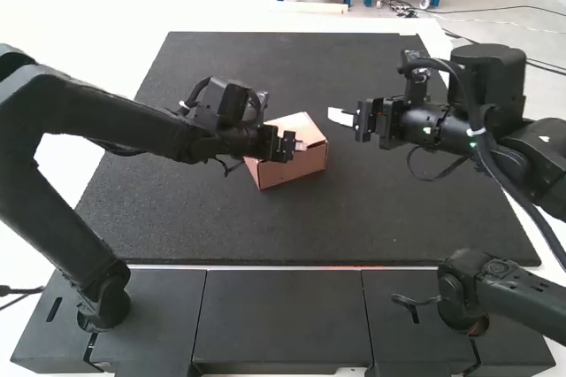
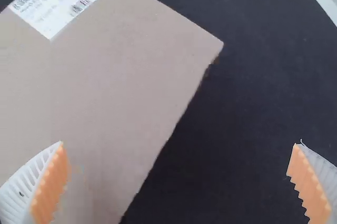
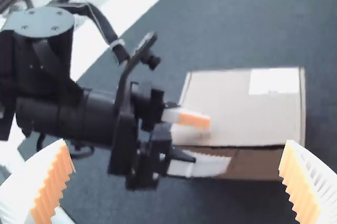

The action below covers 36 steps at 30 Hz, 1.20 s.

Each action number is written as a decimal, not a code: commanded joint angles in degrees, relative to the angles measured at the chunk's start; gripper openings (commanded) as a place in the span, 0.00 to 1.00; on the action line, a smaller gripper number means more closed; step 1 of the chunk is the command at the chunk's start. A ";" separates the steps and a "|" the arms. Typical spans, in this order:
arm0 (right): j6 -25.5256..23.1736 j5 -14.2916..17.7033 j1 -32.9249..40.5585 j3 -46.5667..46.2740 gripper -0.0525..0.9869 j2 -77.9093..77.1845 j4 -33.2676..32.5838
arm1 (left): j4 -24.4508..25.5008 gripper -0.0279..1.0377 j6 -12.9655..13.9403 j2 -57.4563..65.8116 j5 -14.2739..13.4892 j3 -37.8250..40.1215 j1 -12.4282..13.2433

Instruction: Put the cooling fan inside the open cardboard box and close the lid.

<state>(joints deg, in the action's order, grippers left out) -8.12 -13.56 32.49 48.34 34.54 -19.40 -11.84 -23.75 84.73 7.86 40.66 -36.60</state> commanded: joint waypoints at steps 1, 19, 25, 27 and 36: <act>4.16 8.73 -0.32 3.08 0.93 -3.17 -4.68 | 3.22 0.94 6.08 -7.82 -9.09 3.90 2.32; 29.04 29.73 -15.09 -18.28 0.91 -28.92 14.56 | -2.84 0.94 31.39 -61.26 -30.97 -20.71 23.42; 27.81 34.30 -24.40 -26.36 0.92 -34.72 24.76 | -1.79 0.94 36.40 -81.39 -35.46 -27.74 23.94; 27.90 34.13 -27.66 -27.95 0.93 -34.81 28.89 | -2.75 0.94 39.22 -83.85 -35.54 -28.18 24.12; 27.10 28.59 -33.72 -38.05 0.93 -34.81 45.24 | -20.07 0.94 47.74 -84.20 -35.89 -36.36 24.03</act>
<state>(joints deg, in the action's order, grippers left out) 19.51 17.12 -0.32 11.70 0.64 24.10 -29.10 18.94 1.17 -27.09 6.85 -12.71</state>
